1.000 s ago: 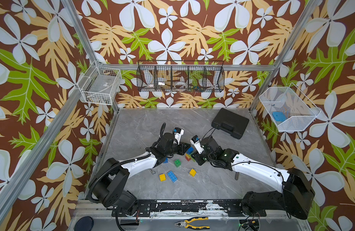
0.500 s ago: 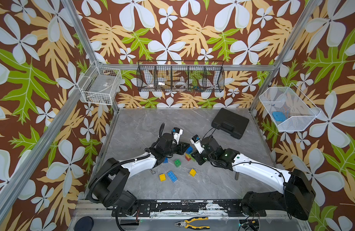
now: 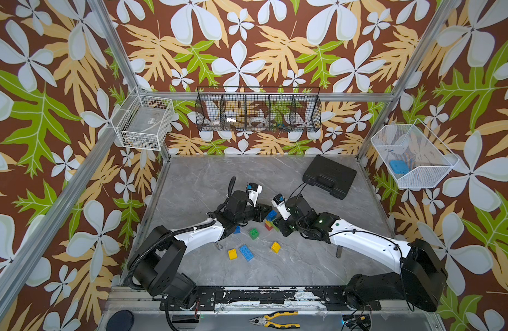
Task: Assemble a fork with lego
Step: Assemble the lego brick with the lego brick.
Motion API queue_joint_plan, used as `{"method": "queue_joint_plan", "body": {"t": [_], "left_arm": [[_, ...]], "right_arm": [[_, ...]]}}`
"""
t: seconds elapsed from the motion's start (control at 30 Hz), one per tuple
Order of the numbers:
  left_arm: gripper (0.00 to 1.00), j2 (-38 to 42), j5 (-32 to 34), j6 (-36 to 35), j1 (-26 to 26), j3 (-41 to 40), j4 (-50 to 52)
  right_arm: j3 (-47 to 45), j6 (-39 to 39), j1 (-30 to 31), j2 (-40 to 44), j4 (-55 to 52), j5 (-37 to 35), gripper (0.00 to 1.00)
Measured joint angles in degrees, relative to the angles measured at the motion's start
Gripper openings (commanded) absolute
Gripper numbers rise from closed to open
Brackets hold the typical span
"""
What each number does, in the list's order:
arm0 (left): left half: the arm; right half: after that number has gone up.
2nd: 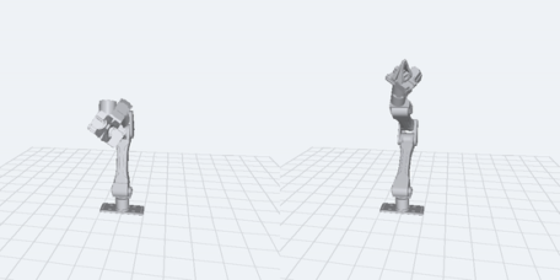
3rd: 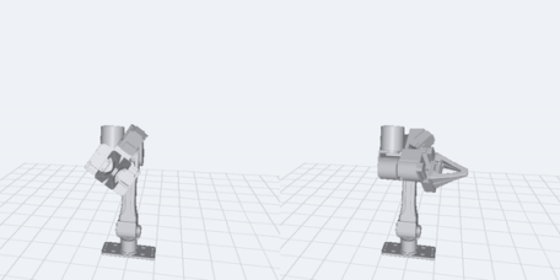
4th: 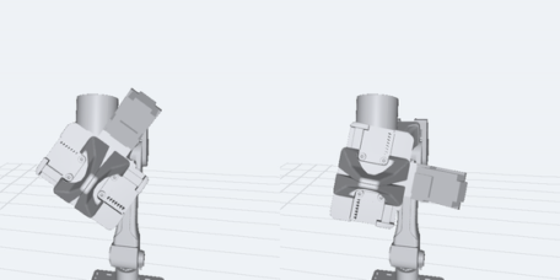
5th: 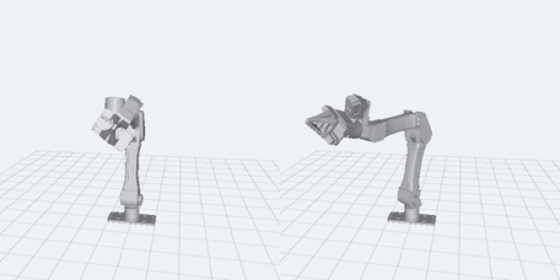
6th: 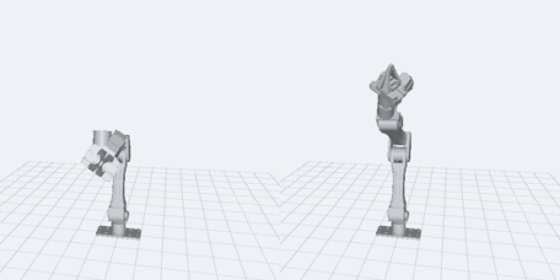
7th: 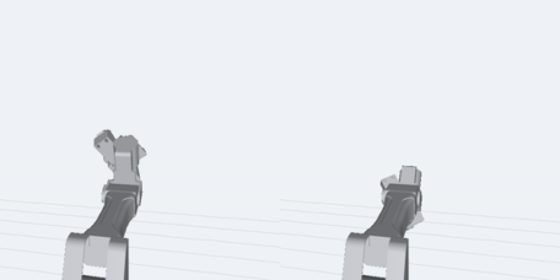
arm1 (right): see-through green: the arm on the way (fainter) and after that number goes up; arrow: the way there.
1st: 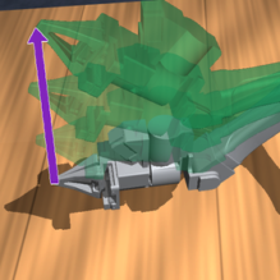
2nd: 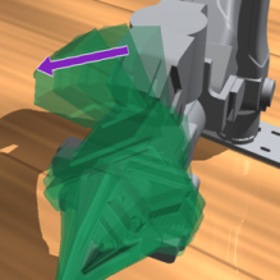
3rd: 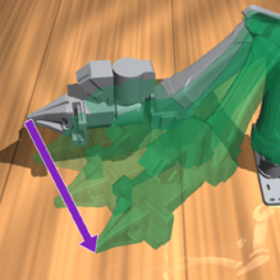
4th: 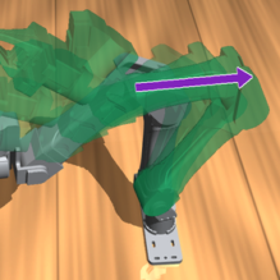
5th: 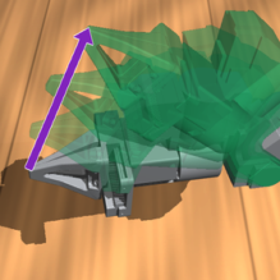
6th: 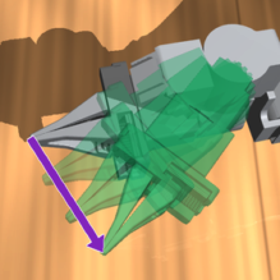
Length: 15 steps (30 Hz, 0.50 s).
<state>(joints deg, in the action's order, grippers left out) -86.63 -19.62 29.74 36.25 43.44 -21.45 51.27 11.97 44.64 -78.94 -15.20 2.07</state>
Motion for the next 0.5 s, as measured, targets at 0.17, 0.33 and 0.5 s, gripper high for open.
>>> {"method": "queue_joint_plan", "body": {"t": [0.17,0.33,0.5], "left_arm": [[0.18,-0.07,0.00,0.00,-0.02,-0.02,-0.20],[0.18,-0.17,-0.11,0.02,-0.04,-0.07,-0.42],[0.18,-0.15,-0.13,0.09,-0.13,-0.26,-0.72]], "right_arm": [[0.00,0.00,0.00,-0.07,0.04,-0.15,0.00],[-0.04,0.00,0.00,-0.09,0.11,-0.13,0.00],[-0.55,-0.28,-0.02,-0.09,1.03,0.26,0.00]]}}
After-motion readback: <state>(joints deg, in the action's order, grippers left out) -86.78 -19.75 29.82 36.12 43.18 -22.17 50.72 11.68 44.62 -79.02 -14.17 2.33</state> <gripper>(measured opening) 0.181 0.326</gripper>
